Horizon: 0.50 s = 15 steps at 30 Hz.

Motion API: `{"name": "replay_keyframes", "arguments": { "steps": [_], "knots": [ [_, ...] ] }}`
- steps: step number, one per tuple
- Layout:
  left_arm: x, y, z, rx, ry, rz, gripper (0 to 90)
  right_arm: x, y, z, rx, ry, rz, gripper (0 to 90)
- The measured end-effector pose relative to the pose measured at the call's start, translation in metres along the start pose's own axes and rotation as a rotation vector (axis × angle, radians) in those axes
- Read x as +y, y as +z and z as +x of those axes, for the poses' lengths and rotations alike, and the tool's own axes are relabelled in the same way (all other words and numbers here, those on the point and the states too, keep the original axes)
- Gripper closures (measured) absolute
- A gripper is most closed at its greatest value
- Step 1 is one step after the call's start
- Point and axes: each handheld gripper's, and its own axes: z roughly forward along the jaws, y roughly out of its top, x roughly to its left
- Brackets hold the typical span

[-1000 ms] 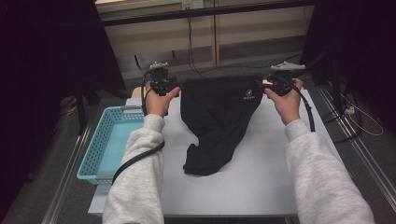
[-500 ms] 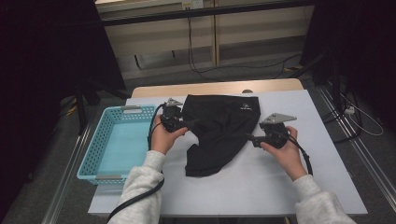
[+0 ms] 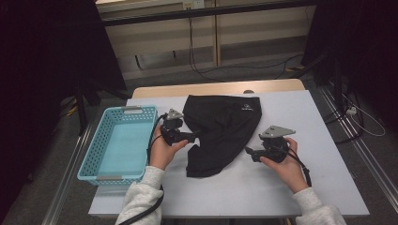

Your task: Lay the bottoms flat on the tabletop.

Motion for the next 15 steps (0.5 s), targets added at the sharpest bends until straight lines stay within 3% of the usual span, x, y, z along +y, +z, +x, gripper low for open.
{"name": "replay_keyframes", "arguments": {
  "steps": [6,12,15],
  "knots": [
    [-0.004,-0.005,0.003,0.003,0.007,-0.008,14.3,0.003,0.01,0.015,0.006,-0.008,0.039,29.0],
    [-0.005,-0.005,-0.001,-0.009,0.016,-0.012,14.3,0.004,0.011,0.019,0.025,0.003,0.017,33.4],
    [-0.004,-0.003,-0.004,-0.017,0.039,-0.009,14.4,0.005,0.012,0.019,0.037,0.019,0.009,37.3]
  ]
}}
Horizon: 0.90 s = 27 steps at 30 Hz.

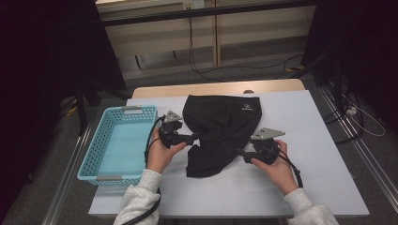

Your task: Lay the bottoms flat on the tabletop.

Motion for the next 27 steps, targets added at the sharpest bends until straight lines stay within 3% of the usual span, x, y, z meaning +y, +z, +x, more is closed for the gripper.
{"name": "replay_keyframes", "arguments": {
  "steps": [4,8,11,15,22,27],
  "knots": [
    [0.001,-0.001,-0.001,0.006,0.002,-0.009,14.5,0.0,0.006,0.002,0.046,0.026,0.01,44.2],
    [0.002,-0.002,-0.003,0.005,0.003,-0.011,14.6,0.0,0.017,0.006,0.053,0.027,0.044,54.9],
    [0.002,0.001,-0.004,0.0,0.004,-0.003,14.6,-0.002,0.022,0.01,0.044,-0.003,0.089,73.3],
    [0.002,0.004,-0.005,-0.007,0.004,0.0,14.6,-0.004,0.022,0.008,0.04,-0.002,0.084,90.0],
    [0.005,0.002,-0.007,-0.03,0.004,-0.007,15.0,-0.007,0.015,-0.001,0.063,-0.011,0.096,90.0],
    [0.006,0.007,-0.007,-0.022,0.0,-0.008,15.0,-0.014,0.005,-0.007,0.038,-0.009,0.107,90.0]
  ]
}}
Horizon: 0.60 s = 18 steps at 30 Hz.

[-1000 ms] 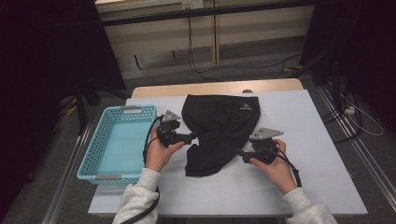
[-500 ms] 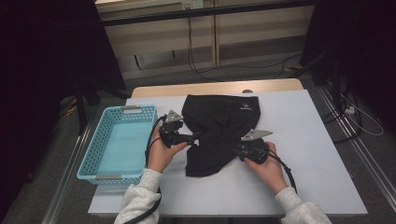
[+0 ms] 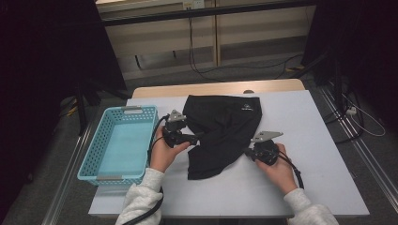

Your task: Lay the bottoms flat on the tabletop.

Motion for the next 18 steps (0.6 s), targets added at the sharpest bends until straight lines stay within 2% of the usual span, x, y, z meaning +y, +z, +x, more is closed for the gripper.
{"name": "replay_keyframes", "arguments": {
  "steps": [4,6,8,10,11,13,15,16,18],
  "knots": [
    [-0.002,0.006,-0.003,-0.004,0.028,0.032,14.9,-0.002,-0.004,-0.002,-0.002,-0.003,0.001,90.0],
    [-0.002,0.006,-0.003,0.002,0.026,0.032,14.8,-0.001,-0.004,0.0,0.033,-0.024,-0.043,88.9],
    [-0.003,0.006,-0.003,0.005,0.025,0.032,14.8,0.003,-0.005,0.007,0.053,-0.038,-0.048,82.4],
    [-0.004,0.006,-0.002,0.008,0.029,0.038,14.8,0.007,-0.005,0.013,0.078,0.009,-0.077,73.8],
    [-0.006,0.005,-0.001,0.011,0.025,0.04,14.8,0.01,-0.004,0.016,0.082,0.013,-0.074,69.5],
    [-0.008,0.003,0.0,0.017,0.018,0.041,14.8,0.012,0.003,0.021,0.074,-0.006,-0.045,53.5],
    [-0.011,0.002,0.001,0.02,0.013,0.043,14.8,0.01,0.011,0.024,0.061,-0.053,0.017,58.5],
    [-0.011,0.002,0.001,0.022,0.017,0.047,14.8,0.009,0.012,0.025,0.057,-0.07,-0.001,60.8],
    [-0.013,0.002,0.0,0.022,0.018,0.052,14.9,0.009,0.013,0.024,0.055,-0.054,-0.004,71.1]
  ]
}}
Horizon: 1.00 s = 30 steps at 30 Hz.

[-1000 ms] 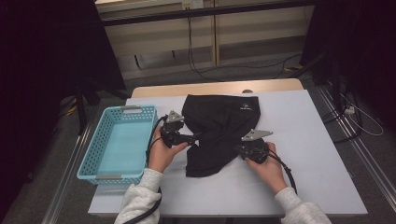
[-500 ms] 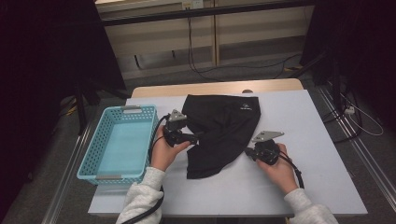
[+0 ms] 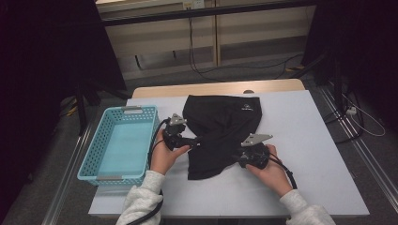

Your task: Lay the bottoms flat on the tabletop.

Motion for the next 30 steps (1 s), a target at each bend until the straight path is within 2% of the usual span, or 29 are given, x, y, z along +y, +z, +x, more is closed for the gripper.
{"name": "replay_keyframes", "arguments": {
  "steps": [2,3,7,11,13,15,18,19,22,30],
  "knots": [
    [0.0,0.0,-0.001,0.001,0.009,-0.001,15.0,0.0,0.001,-0.003,0.016,0.018,-0.009,88.4],
    [0.0,-0.001,-0.002,-0.003,0.0,-0.008,15.0,0.0,0.002,-0.005,0.035,0.032,-0.009,90.0],
    [0.002,-0.006,-0.001,0.009,0.007,-0.022,15.0,-0.001,0.002,-0.008,0.057,0.045,-0.015,90.0],
    [0.006,-0.009,-0.002,0.009,0.001,-0.039,15.0,-0.003,-0.005,-0.009,0.046,0.036,0.005,90.0],
    [0.006,-0.008,-0.003,0.005,0.013,-0.04,15.0,-0.006,-0.011,-0.011,0.047,0.033,0.014,90.0],
    [0.005,-0.008,-0.002,0.002,0.014,-0.03,15.0,-0.01,-0.017,-0.014,0.024,0.036,0.023,90.0],
    [0.005,-0.01,-0.001,0.009,0.006,-0.037,15.1,-0.016,-0.028,-0.021,0.019,0.055,0.032,90.0],
    [0.005,-0.011,0.0,0.011,0.015,-0.036,15.1,-0.018,-0.031,-0.023,0.017,0.06,0.03,90.0],
    [0.006,-0.013,-0.001,0.007,0.006,-0.049,15.1,-0.023,-0.039,-0.029,0.016,0.082,0.018,90.0],
    [0.006,-0.012,-0.006,-0.009,0.007,-0.048,15.1,-0.033,-0.055,-0.04,-0.025,0.075,0.047,90.0]
  ]
}}
